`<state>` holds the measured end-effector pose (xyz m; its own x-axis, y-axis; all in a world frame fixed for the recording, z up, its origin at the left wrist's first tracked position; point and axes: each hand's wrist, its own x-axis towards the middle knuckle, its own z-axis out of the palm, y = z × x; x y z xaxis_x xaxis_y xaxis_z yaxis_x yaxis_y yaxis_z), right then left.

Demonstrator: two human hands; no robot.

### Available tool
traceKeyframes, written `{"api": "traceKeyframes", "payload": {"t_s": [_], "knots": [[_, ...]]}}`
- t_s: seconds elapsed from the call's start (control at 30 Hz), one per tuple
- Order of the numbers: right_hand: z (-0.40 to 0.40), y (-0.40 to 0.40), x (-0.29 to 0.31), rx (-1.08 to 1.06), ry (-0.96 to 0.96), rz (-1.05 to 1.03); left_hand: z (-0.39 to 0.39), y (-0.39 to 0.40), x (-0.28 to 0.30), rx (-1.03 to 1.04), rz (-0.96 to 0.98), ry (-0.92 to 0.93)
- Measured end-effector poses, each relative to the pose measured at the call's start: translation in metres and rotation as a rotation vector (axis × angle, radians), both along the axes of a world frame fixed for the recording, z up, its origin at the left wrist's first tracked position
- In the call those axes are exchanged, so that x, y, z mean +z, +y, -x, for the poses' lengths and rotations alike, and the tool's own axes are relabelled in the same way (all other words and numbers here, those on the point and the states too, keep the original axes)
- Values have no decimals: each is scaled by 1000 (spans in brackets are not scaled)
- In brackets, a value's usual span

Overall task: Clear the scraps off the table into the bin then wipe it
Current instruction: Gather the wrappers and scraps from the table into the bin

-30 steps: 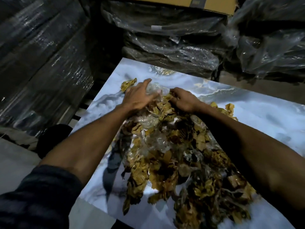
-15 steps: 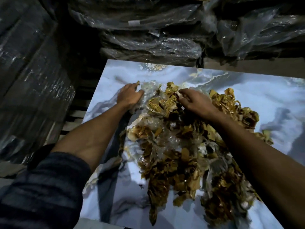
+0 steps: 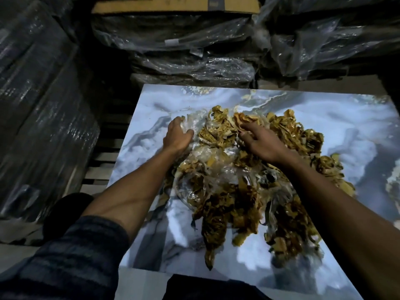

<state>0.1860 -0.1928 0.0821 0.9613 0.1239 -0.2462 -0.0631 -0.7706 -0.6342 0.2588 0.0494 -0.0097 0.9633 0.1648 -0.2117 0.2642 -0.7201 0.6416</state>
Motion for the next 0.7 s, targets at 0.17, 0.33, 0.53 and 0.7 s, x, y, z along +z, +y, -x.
{"api": "traceKeyframes", "payload": {"t_s": [0.17, 0.33, 0.53, 0.7], "knots": [[34, -10, 14, -46, -74, -58, 29, 3, 8, 11, 97, -2], [75, -18, 23, -17, -142, -76, 75, -10, 12, 65, 72, -48], [135, -37, 11, -14, -198, -11, 150, -28, 18, 84, 118, -188], [196, -68, -6, -219, -290, -132, 223, -40, 21, 90, 115, -281]]}}
